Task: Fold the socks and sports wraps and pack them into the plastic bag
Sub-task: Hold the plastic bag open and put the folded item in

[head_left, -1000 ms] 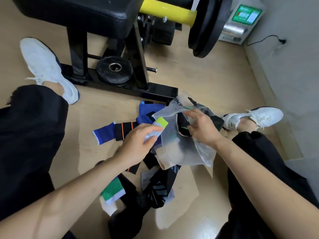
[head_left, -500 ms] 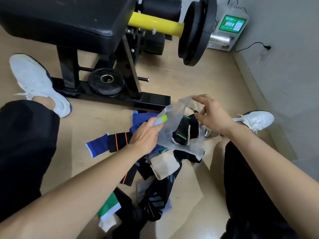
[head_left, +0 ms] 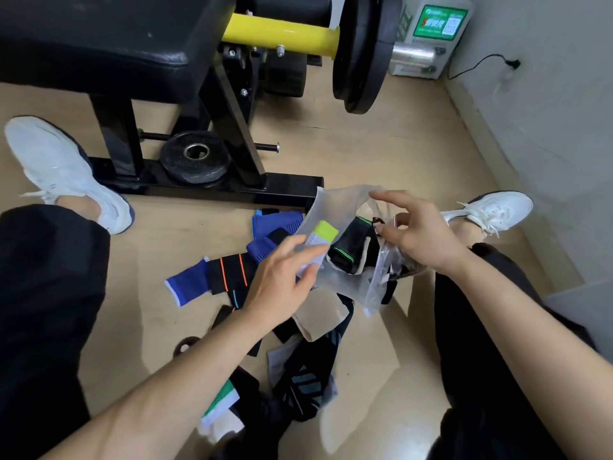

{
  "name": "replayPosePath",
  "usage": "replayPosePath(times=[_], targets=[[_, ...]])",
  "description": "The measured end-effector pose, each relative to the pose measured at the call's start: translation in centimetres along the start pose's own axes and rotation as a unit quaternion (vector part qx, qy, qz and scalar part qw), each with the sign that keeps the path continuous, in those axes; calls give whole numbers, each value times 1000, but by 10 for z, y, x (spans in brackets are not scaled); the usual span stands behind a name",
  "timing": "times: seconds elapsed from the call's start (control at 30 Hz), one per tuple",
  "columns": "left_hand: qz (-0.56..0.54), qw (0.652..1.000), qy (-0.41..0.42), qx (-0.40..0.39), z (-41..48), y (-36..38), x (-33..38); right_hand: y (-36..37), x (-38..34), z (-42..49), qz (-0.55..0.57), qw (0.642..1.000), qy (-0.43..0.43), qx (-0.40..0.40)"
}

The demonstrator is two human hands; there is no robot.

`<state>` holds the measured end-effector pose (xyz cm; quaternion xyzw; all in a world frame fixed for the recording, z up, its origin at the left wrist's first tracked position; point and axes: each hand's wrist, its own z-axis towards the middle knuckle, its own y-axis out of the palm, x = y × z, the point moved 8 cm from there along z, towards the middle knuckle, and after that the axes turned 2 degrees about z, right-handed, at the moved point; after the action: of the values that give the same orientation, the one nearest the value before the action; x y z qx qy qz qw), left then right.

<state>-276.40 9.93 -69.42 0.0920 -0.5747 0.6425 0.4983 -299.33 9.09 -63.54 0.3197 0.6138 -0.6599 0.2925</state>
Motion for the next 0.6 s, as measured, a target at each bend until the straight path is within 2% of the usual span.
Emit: replayPosePath(times=[0.13,0.23,0.37,0.47,0.53,0.6], targets=[[-15,997,-5,-76,9,33,4,-1,-1,-8,30,1000,-7,6],[50,988,-14,-145,40,65,6,-2,1,-14,27,1000,-10,7],[165,957,6,-238,69,113,2,-7,7,-19,24,999,-12,18],[168,931,-40,-322,64,138,-10,-9,11,-19,25,999,-9,24],[120,947,-52,-294,59,134,-10,-6,12,-21,20,1000,-14,19],[53,974,-24,-221,52,115,-1,-3,13,-24,14,1000,-17,18]])
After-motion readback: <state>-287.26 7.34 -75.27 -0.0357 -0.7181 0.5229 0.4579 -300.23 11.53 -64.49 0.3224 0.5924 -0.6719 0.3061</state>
